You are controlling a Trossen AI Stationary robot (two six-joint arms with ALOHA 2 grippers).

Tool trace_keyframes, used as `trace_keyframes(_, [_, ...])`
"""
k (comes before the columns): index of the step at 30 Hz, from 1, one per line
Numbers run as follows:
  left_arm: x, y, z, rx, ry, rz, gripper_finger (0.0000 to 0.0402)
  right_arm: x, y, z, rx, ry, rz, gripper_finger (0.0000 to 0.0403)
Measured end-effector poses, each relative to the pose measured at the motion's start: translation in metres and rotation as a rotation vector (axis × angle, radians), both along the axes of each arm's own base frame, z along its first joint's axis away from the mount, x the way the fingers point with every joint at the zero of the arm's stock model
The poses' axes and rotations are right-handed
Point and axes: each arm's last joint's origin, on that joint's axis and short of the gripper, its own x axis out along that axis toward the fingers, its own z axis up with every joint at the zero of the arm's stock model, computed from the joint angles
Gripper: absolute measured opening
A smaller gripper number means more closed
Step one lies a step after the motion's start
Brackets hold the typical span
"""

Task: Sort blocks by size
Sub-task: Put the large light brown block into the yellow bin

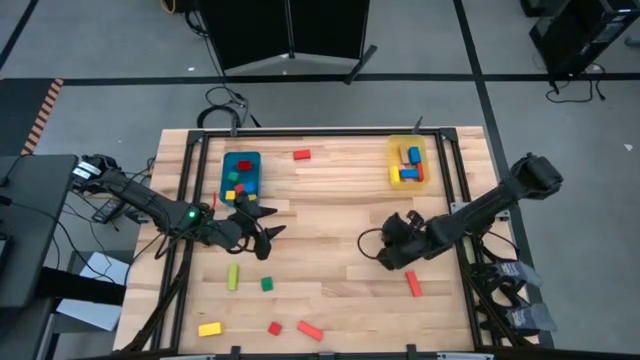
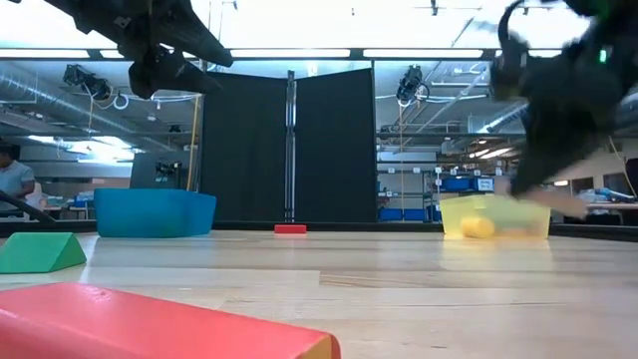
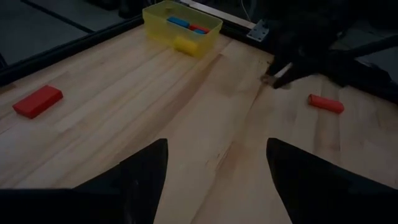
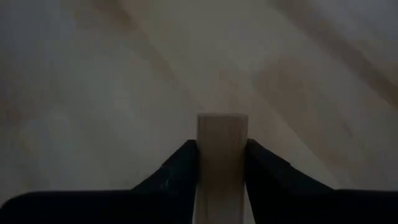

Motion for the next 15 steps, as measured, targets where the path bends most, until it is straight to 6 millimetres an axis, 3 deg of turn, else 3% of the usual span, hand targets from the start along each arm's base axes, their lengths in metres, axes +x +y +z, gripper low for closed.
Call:
trace_keyframes(4, [0.000, 0.000, 0.001, 0.001, -0.010, 0.016, 0.0279, -0.001, -0.016, 0.037, -0.090, -0.206, 0.036, 0.0113])
trace_keyframes(9, [0.000, 0.001, 0.001, -0.009, -0.020, 0.036, 0.0279, -0.010, -0.051, 0.079, -0.266, -0.386, -0.010, 0.0113])
trace_keyframes(15, [0.001, 0.001, 0.002, -0.033, -0.046, 0.052, 0.0279, -0.023, -0.109, 0.096, -0.418, -0.363, -0.233, 0.0113])
